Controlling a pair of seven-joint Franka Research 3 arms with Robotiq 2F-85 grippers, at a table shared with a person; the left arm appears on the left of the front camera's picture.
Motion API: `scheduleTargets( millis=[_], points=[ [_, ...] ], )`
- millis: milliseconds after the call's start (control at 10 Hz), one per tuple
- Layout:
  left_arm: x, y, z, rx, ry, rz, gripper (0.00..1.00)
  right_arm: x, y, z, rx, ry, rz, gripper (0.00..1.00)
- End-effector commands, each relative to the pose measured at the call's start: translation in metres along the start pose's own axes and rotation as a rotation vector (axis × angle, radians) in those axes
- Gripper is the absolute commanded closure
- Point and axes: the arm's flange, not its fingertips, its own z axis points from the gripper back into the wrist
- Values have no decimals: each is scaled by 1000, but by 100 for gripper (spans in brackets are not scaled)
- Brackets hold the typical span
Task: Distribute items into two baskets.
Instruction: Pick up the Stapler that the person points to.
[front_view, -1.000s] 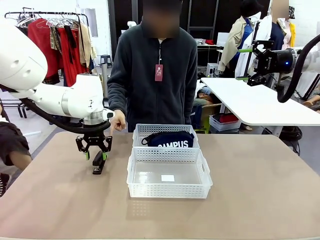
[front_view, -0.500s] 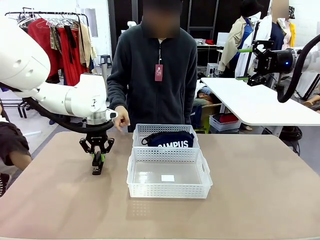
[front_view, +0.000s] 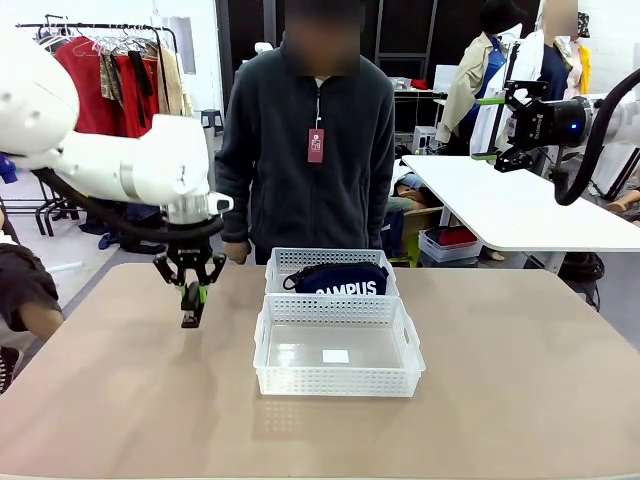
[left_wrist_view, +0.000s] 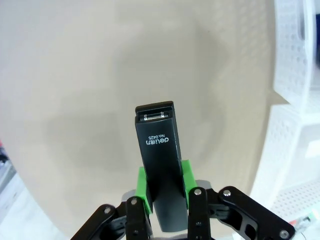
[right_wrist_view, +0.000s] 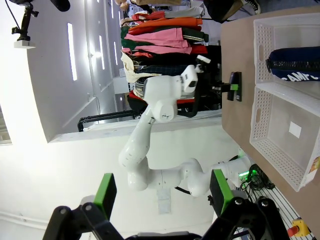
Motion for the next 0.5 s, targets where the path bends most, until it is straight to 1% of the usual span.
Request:
scheduleTargets(
  millis=[0,100,200,300,400],
  points=[
    [-11,-1,51,0,4,30,100,0,4,-1,18,-2,-6,0],
    [-15,-2,77,11,1,11,100,0,4,-1,18,-2,-6,0],
    [-16,-3,102,38,-27,3,100,0,4,-1,18,-2,-6,0],
    [-11,2,132,60,-40,6,100,0,4,-1,18,-2,-6,0],
    [-13,0,156,43,-50,-6,100,0,4,-1,18,-2,-6,0]
  ],
)
